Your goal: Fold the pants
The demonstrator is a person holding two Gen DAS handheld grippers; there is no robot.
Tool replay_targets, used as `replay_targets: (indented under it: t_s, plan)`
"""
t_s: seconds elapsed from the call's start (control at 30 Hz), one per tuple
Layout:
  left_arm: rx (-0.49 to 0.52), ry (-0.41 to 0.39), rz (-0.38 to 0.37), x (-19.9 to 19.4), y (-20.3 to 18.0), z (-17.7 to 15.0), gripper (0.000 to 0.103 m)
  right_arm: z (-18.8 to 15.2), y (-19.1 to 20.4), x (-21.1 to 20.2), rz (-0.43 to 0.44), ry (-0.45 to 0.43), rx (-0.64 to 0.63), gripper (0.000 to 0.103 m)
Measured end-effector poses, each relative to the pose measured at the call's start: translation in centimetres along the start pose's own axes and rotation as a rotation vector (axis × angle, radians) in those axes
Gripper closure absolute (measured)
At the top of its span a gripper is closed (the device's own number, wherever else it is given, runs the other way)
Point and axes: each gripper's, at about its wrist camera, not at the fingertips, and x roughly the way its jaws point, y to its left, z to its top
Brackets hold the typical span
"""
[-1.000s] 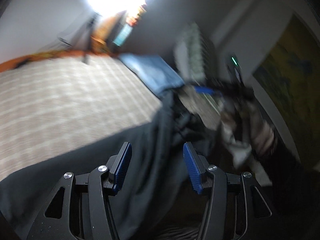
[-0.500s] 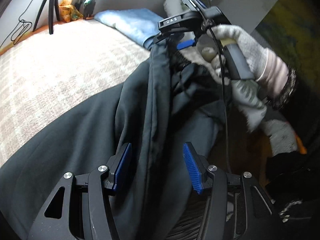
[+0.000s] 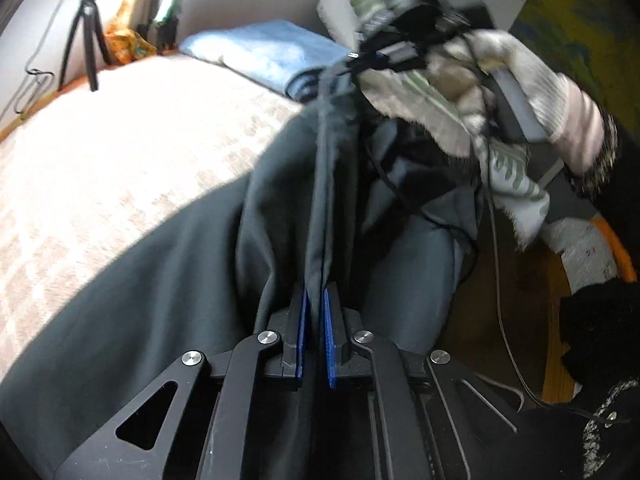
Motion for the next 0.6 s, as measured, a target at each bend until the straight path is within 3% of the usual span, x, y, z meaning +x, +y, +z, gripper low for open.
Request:
replay_targets:
  t_s: [0.2,0.3,0.47,0.6]
  plan:
    - [0.029,-0.034,0.000,-2.0,-0.4,0.2,0.097,-2.4,-1.6,-6.9,0.150,-0.128,0.032,0.103]
    - [0.077,-0.027,0.009,-2.3,-1.4,-0.4,0.097,-5.2,-3.4,-9.7,0.211,-0.196,0.049,0.103]
    - [0.123,0.012,-0.012,-1.4,-3.0,-1.5,0.097,-10.4,-7.6,-10.7,0.244,-0.272,0.119,0.103]
    - [0.146,0.023,-0.025,-1.2,-3.9,-1.6,0.097,-13.7,-11.2,-8.6,0.242,-0.220,0.210,0.101]
